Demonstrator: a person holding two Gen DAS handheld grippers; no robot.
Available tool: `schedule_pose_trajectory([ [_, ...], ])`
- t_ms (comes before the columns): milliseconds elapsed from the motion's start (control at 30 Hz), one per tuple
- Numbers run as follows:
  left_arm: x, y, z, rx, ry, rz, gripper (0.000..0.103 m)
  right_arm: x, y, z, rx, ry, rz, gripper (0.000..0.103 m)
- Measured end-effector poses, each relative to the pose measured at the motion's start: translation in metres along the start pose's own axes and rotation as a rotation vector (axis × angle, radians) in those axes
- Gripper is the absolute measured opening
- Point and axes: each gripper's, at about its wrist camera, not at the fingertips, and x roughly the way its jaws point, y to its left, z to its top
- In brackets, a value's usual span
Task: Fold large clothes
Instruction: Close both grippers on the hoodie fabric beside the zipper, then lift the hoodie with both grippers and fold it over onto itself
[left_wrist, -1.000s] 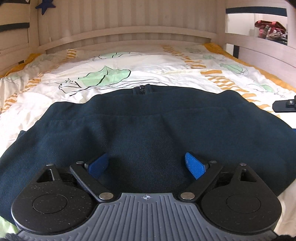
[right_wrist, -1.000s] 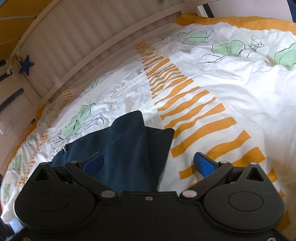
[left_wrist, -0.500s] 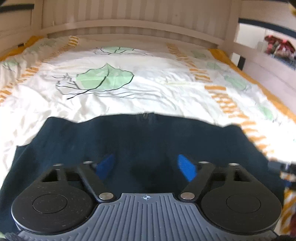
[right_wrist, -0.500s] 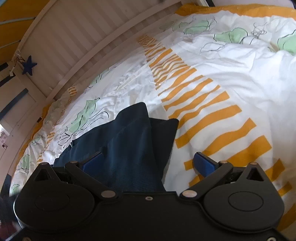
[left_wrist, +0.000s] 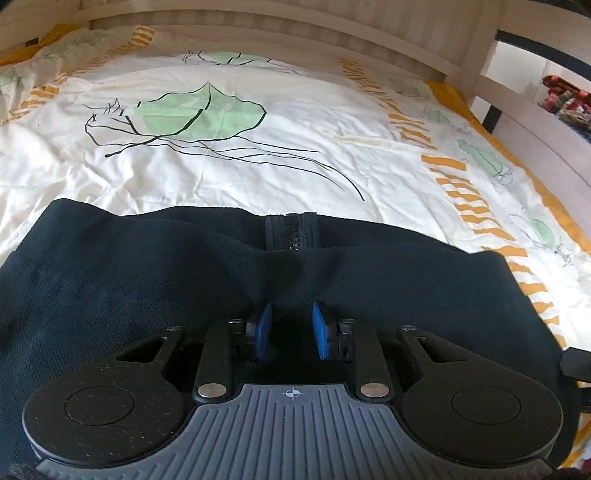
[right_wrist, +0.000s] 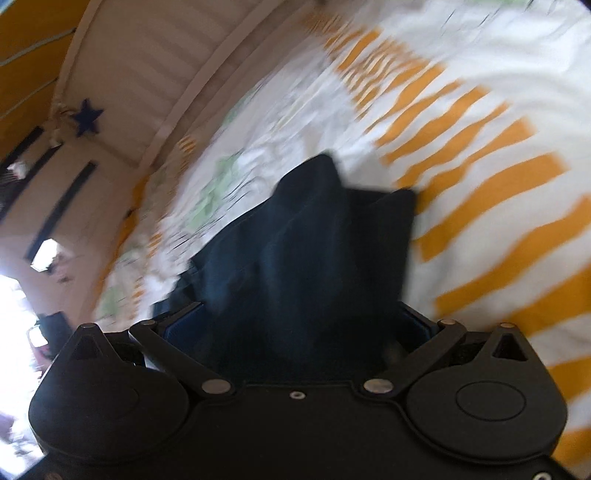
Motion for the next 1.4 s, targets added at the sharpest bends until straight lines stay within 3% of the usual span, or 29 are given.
schedule_pose_trajectory([
  [200,-0.036,-0.004,-0.003,-0.013,-0.033,0.0,0.022,0.003,-0.005,0.001,0.056,0.012,0.042,0.102],
  [433,-0.083,-0.018,-0.044,0.044,-0.052,-0.029,0.022,-0.006,-0.011,-0.003,0.112,-0.013,0.069,0.101],
  [633,-0.088,-0.025,-0.064,0.109,-0.068,0.006,0.023,-0.006,0.002,-0.006,0.022,-0.004,-0.01,0.08],
  [733,-0.077,-0.024,-0.07,0.126,-0.052,0.012,0.023,-0.01,0.004,-0.008,0.0,-0.019,-0.052,0.055],
  [767,-0.074,-0.023,-0.073,0.13,-0.051,0.012,0.023,-0.012,0.004,-0.007,-0.008,-0.029,-0.07,0.033],
  [800,-0.072,-0.023,-0.075,0.131,-0.055,0.011,0.023,-0.014,0.004,-0.007,-0.015,-0.036,-0.078,0.026],
  [1000,-0.072,-0.007,-0.074,0.039,-0.045,-0.051,0.023,-0.029,0.034,-0.002,-0.079,-0.076,-0.026,0.023],
  [1233,-0.082,0.008,-0.074,-0.033,-0.074,-0.099,0.023,-0.031,0.126,0.012,-0.251,-0.048,0.081,0.023],
  [1333,-0.1,0.023,-0.073,-0.072,-0.117,-0.083,0.023,-0.012,0.171,0.009,-0.329,-0.004,0.125,0.023],
  [1400,-0.118,0.036,-0.075,-0.096,-0.159,-0.024,0.023,0.005,0.195,0.004,-0.363,0.033,0.156,0.023],
])
